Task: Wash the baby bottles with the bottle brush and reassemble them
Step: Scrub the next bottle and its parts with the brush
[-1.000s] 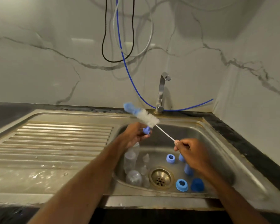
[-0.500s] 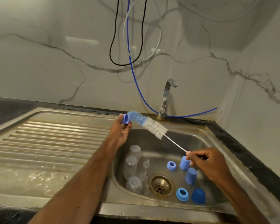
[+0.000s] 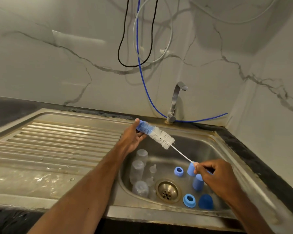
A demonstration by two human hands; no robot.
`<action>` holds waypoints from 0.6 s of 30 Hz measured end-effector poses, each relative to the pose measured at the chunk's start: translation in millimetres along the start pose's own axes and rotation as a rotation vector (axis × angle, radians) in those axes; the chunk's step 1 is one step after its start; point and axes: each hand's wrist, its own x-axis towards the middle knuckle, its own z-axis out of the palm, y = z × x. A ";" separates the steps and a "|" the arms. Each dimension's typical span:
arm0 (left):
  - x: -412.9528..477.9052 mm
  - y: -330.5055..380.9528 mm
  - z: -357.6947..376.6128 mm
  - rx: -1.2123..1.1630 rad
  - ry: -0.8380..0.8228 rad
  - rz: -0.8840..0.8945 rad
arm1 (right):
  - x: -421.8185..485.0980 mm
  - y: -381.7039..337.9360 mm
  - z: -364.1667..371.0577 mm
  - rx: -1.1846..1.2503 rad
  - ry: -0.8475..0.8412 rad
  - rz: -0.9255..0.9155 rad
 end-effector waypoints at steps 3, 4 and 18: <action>-2.3 -5.6 9.3 0.011 -0.020 -0.040 | 0.6 -1.6 9.0 0.020 -0.063 0.039; -2.1 -8.3 12.8 0.017 -0.028 -0.054 | 1.5 -3.8 12.0 0.026 -0.102 0.057; 8.7 -2.2 12.5 -0.101 0.174 0.089 | -1.0 -26.2 14.4 0.125 -0.125 0.064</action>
